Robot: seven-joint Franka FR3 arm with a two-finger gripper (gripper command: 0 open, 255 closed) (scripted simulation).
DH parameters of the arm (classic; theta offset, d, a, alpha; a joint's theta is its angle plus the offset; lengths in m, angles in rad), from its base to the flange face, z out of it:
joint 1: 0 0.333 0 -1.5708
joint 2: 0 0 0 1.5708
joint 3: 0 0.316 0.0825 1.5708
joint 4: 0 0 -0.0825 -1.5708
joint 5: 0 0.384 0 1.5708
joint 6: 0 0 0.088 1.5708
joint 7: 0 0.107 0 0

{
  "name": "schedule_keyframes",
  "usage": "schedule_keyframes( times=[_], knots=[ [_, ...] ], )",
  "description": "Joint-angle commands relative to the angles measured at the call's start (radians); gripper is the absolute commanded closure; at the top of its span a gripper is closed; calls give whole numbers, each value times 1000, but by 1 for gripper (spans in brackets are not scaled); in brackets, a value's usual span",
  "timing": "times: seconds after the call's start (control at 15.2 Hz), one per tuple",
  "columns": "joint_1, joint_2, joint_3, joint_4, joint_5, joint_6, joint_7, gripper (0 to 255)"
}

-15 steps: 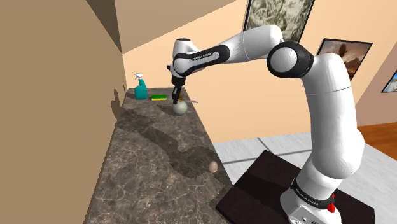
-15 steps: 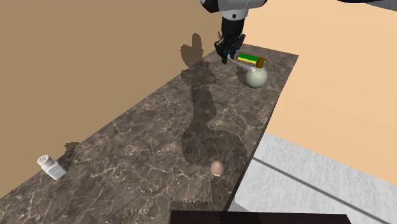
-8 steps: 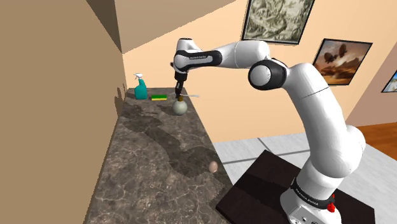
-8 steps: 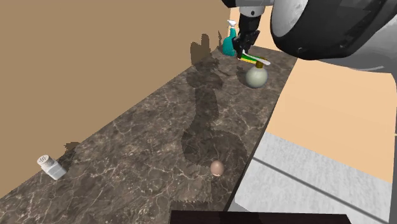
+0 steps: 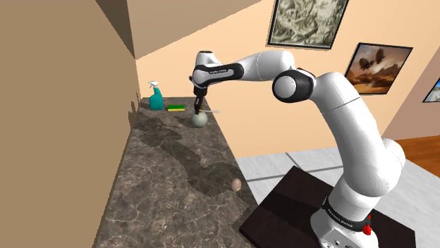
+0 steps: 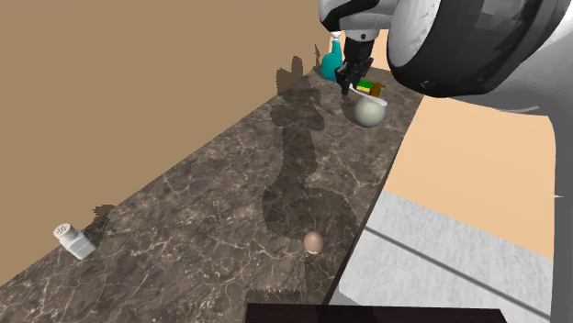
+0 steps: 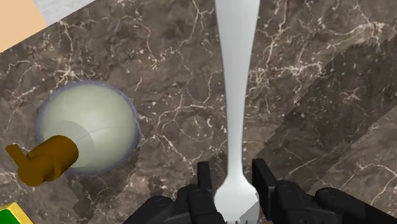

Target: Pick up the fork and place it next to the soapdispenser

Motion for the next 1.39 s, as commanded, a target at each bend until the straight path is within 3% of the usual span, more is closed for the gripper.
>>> schedule_keyframes(
  times=[0.0, 1.32],
  knots=[
    [-1, 4, -1, -19, -1, 24, 2, 255],
    [2, 123, -16, -83, -18, 206, 14, 255]
  ],
)
